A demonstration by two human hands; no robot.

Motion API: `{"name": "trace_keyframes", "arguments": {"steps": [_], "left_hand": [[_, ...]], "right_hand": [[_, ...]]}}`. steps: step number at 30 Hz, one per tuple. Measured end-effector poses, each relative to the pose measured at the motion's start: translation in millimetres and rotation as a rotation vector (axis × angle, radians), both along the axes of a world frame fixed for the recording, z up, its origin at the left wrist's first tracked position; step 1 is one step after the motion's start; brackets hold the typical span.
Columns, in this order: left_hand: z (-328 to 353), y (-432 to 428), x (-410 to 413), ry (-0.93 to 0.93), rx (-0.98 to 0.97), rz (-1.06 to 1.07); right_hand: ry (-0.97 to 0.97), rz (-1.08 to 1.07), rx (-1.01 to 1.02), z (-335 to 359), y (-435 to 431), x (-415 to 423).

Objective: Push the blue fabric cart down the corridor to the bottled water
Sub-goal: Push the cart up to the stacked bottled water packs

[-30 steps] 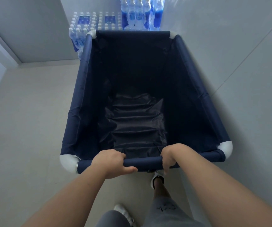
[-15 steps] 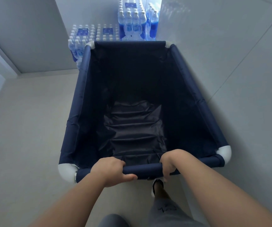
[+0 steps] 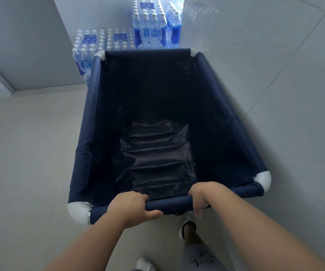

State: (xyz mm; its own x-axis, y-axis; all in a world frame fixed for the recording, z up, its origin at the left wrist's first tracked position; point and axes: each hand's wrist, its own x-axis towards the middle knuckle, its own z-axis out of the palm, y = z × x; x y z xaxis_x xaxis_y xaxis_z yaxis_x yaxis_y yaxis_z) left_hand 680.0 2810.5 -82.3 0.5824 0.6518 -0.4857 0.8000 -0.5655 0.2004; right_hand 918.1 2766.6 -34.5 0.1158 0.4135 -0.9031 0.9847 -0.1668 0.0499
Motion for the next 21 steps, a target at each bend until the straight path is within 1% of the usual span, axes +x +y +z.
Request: {"name": "trace_keyframes", "arguments": {"steps": [5, 7, 9, 14, 17, 19, 21], "left_hand": [[11, -1, -1, -0.036, -0.131, 0.079], [17, 2, -1, -0.092, -0.193, 0.137], [26, 13, 4, -0.218, -0.228, 0.277], [65, 66, 29, -0.649, -0.161, 0.692], [95, 98, 41, -0.813, -0.062, 0.759], [111, 111, 49, -0.880, -0.020, 0.766], [123, 119, 55, -0.914, -0.023, 0.755]], "right_hand": [[0.012, 0.021, -0.019, 7, -2, 1], [0.025, 0.009, -0.011, 8, -4, 1], [0.030, 0.002, 0.005, 8, -4, 1], [0.028, 0.005, 0.019, 6, -6, 4], [0.037, -0.002, 0.049, 4, -9, 4], [0.038, 0.002, 0.063, 2, -10, 5], [0.035, -0.002, 0.085, 3, -11, 5]]}}
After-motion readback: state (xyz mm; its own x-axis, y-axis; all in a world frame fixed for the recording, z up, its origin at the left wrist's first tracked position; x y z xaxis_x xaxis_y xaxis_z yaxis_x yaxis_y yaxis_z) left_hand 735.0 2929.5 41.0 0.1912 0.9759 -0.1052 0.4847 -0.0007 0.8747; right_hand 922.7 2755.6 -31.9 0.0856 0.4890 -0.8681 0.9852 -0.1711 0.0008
